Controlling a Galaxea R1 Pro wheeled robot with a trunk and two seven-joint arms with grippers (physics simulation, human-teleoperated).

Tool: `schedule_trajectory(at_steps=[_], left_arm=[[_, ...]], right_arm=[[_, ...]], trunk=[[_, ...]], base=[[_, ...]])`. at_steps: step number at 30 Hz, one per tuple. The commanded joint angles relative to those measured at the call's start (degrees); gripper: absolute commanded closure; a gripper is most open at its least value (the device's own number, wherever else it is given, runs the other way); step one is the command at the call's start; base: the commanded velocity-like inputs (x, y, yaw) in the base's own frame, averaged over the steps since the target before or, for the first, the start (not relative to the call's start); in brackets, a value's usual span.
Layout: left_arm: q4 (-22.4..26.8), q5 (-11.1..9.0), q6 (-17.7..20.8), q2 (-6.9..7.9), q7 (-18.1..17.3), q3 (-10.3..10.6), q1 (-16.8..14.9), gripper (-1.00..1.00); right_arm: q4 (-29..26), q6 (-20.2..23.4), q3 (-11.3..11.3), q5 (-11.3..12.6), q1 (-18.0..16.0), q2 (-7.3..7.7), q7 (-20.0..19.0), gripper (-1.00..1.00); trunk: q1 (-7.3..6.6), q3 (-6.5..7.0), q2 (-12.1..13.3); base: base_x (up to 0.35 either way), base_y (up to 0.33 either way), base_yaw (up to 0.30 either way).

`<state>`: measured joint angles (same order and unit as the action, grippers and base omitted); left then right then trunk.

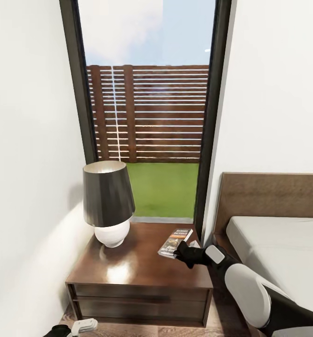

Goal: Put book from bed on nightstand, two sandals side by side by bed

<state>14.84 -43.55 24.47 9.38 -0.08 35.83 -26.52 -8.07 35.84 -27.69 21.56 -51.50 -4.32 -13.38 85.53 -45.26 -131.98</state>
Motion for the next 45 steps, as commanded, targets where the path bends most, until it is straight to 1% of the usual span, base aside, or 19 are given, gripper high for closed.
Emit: schedule_trajectory(at_steps=[1, 14, 24, 35, 45], left_arm=[[0.11, -0.14, 0.24, 0.04, -0.01, 0.21, -0.02, -1.00], [0.19, -0.14, 0.66, 0.10, -0.01, 0.21, -0.02, -1.00], [0.19, -0.14, 0.82, 0.09, -0.01, 0.21, -0.02, -1.00], [0.18, -0.14, 0.84, -0.03, -0.01, 0.21, -0.02, -1.00], [0.17, -0.14, 0.84, -0.13, -0.01, 0.21, -0.02, -1.00]], right_arm=[[-0.10, 0.29, -0.18, -0.04, -0.04, -0.05, 0.12, 1.00], [-0.16, 0.23, -0.05, -0.09, -0.17, -0.21, 0.34, 1.00], [-0.19, 0.22, 0.16, -0.11, -0.18, -0.64, 0.25, 1.00], [-0.19, 0.28, 0.14, -0.07, -0.18, -0.79, 0.15, 1.00], [-0.19, 0.22, 0.10, -0.06, -0.18, -0.78, 0.12, 1.00]], trunk=[[-0.01, -0.06, -0.03], [-0.01, -0.06, -0.03], [-0.01, -0.07, -0.03], [-0.01, -0.64, -0.03], [-0.01, -0.81, -0.03]], base=[[0.000, 0.000, 0.000], [0.000, 0.000, 0.000], [0.000, 0.000, 0.000], [0.000, 0.000, 0.000], [0.000, 0.000, 0.000]])
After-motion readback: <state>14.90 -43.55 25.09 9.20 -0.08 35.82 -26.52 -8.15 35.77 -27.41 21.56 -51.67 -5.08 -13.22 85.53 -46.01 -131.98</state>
